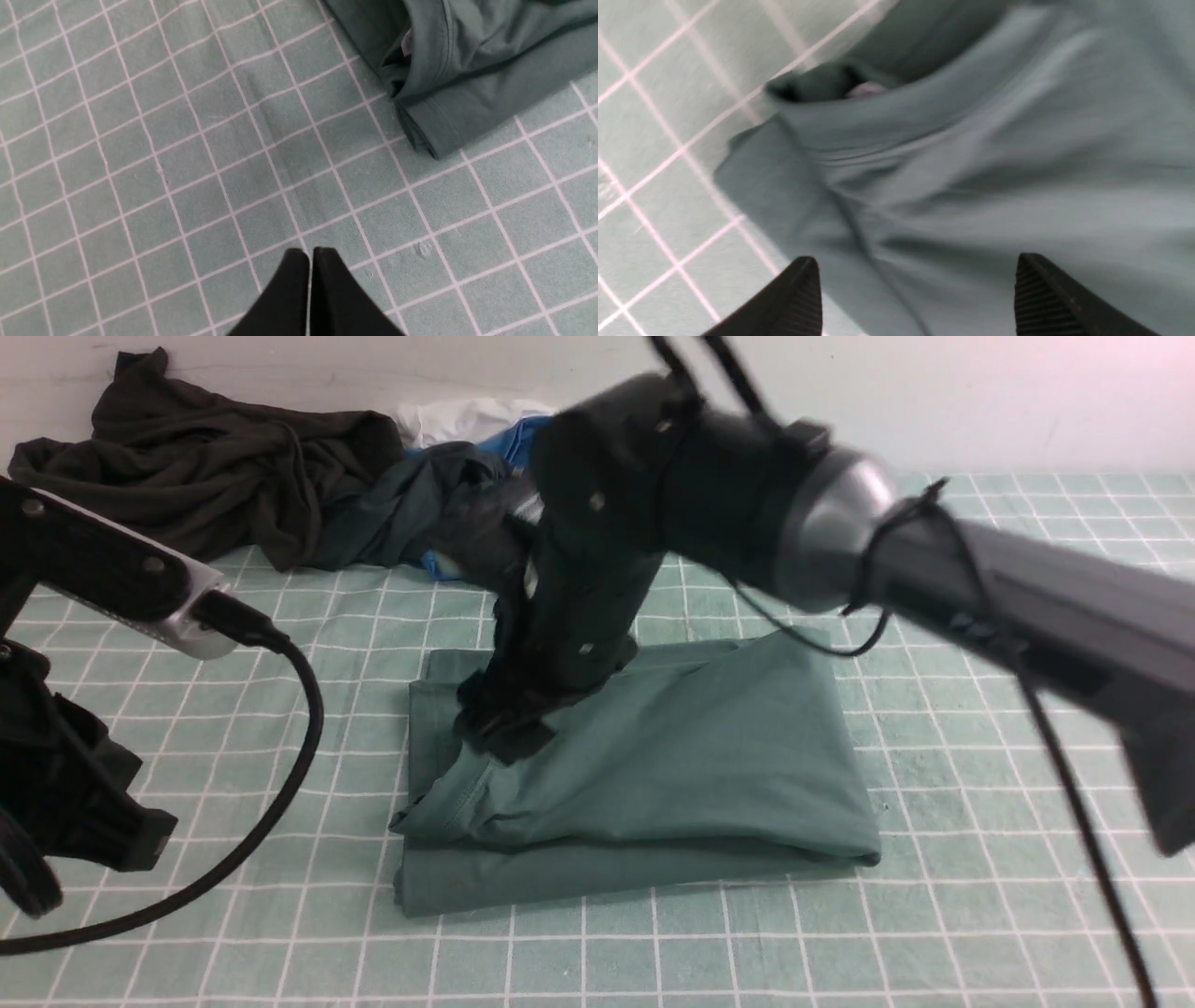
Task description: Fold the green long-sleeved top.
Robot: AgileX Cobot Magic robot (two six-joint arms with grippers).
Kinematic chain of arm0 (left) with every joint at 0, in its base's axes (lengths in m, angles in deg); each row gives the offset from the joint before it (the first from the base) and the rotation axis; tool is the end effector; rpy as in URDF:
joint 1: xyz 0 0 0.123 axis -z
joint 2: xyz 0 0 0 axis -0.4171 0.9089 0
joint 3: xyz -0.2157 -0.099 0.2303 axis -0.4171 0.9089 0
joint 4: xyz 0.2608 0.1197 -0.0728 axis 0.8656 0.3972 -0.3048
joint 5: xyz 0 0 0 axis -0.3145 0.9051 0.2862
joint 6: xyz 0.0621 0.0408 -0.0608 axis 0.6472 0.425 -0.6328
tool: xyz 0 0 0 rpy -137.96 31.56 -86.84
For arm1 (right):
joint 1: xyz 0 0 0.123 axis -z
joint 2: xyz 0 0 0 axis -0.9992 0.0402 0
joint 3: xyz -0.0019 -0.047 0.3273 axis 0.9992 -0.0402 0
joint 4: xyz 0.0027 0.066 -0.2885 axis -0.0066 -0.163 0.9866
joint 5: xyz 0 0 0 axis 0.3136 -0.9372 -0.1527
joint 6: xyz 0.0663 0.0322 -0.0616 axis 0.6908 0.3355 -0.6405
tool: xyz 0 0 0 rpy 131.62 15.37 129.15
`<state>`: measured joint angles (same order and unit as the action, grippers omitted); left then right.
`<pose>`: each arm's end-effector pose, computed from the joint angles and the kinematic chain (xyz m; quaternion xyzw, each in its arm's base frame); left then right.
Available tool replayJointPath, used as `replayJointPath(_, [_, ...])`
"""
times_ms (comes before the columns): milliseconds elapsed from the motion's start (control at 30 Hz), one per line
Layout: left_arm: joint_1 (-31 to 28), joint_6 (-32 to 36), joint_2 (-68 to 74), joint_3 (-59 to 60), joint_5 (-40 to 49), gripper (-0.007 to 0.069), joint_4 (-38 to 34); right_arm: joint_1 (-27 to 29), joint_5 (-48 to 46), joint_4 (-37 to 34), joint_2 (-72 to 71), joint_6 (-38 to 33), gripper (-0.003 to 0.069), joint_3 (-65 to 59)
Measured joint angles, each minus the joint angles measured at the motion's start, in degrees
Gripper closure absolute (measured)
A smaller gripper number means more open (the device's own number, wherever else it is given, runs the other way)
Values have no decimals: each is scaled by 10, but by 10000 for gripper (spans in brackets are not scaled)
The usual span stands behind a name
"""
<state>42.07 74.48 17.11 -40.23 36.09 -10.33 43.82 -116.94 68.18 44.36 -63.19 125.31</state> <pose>0.1848 -0.0472 0.3821 0.2005 0.9265 0.0276 0.3172 0.3755 0.3637 0.3193 -0.4047 0.8983 0.0674 0.1574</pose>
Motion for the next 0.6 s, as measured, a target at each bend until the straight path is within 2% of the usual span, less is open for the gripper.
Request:
replayJointPath(167, [0, -21, -126, 72, -8, 628, 2, 36, 25, -2, -123, 1, 190, -94])
replayJointPath(333, [0, -70, -271, 190, -26, 628, 10, 60, 174, -4, -337, 13, 291, -327])
replayJointPath(433, [0, -83, -324, 225, -53, 628, 10, 63, 241, -4, -429, 15, 349, -419])
replayJointPath(533, [0, -86, -388, 264, -102, 628, 10, 63, 333, -4, -560, 26, 463, -536])
replayJointPath(600, [0, -87, -419, 275, -128, 628, 10, 63, 378, -4, -653, 27, 564, -605])
